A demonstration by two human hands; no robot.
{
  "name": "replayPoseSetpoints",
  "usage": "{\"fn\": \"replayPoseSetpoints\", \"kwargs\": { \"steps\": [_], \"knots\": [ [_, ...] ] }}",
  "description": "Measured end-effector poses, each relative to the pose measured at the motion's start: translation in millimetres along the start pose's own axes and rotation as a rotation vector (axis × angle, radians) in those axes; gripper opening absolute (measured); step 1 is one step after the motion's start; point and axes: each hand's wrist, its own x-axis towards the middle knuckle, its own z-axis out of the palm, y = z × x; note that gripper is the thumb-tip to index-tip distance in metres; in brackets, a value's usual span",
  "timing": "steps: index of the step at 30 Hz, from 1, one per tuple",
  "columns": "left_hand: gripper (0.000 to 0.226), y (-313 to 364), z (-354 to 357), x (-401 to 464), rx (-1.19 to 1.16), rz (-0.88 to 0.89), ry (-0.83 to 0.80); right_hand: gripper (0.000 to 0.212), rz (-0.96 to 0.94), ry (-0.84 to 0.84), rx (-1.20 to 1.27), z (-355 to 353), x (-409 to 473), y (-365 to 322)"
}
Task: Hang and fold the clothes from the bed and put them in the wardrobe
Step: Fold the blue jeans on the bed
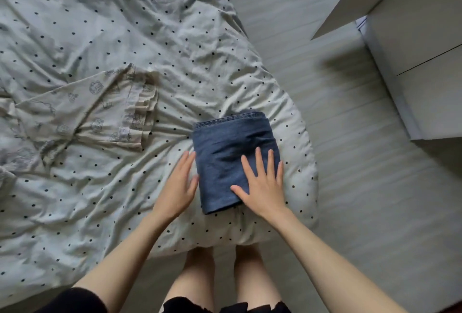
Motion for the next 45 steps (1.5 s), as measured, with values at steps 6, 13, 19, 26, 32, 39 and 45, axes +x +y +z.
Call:
{"fn": "replayPoseSetpoints", "kwargs": {
  "steps": [6, 13, 19, 26, 32, 39, 45],
  "knots": [
    [0.022, 17, 7, 36, -0.734, -0.506, -0.016, 0.064, 0.014, -0.001, 0.246, -7, 17, 19],
    [0.033, -5, -27, 81, -1.009, -0.762, -0.439, 0.049, 0.547, 0.141, 0.874, -44, 58, 41],
    [0.050, 2, -17, 88, -0.968, -0.784, -0.500, 0.023, 0.662, -0.346, 1.201, -70, 76, 62],
    [0.040, 13, -26, 84, -0.972, -0.752, -0.441, 0.014, 0.653, -0.418, 1.341, -77, 61, 73],
    [0.057, 58, -52, 84, -0.954, -0.670, -0.450, 0.018, 0.656, -0.393, 1.495, -100, 27, 87],
    [0.061, 178, -40, 96, -0.941, -0.505, -0.437, 0.013, 0.553, -0.301, 1.562, -177, -4, 184],
    [0.040, 299, 31, 120, -0.996, -0.416, -0.356, 0.023, 0.456, -0.259, 1.528, -236, -21, 318]
  ]
}}
